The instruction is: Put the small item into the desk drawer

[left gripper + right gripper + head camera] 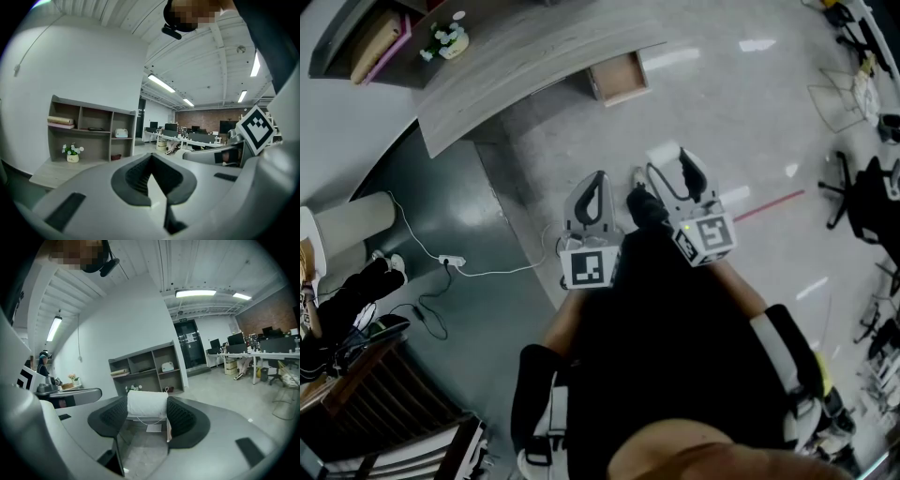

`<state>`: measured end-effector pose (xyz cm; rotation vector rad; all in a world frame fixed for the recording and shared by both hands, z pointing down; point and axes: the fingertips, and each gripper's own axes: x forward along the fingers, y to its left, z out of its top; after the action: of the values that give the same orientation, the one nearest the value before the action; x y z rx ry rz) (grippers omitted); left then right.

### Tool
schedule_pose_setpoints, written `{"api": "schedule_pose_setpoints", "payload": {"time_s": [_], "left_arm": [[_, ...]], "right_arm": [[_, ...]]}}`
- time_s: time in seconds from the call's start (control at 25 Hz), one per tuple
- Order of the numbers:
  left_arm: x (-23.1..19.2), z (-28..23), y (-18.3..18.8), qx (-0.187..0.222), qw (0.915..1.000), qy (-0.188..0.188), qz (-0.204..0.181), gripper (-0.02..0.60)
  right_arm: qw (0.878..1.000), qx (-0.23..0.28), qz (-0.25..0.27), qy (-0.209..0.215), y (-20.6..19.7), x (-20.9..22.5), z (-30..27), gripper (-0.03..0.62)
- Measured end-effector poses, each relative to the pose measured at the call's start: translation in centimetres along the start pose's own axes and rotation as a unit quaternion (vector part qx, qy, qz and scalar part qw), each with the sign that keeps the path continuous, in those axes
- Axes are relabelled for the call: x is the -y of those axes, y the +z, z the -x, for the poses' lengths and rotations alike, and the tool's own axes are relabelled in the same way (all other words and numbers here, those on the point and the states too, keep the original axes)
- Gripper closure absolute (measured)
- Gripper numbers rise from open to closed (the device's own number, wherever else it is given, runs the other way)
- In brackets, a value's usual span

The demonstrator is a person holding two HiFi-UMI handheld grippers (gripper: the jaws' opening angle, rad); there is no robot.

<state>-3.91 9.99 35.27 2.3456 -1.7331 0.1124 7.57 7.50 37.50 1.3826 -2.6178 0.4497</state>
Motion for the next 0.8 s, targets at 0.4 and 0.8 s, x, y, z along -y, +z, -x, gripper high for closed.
{"api": "schedule_pose_setpoints", "payload": {"time_s": [0.4, 0.8], "left_arm": [[-1.2, -4.2, 0.7, -0.016, 0.9996, 0.024, 0.0, 0.583], [-1.6, -5.9, 1.1, -0.015, 0.9991, 0.04, -0.002, 0.583]], "right_arm": [[1.0, -0.019, -0.006, 0.015, -0.1, 2.7, -3.7, 0.332], [0.999, -0.024, -0.007, 0.026, -0.3, 3.9, -5.8, 0.332]]}}
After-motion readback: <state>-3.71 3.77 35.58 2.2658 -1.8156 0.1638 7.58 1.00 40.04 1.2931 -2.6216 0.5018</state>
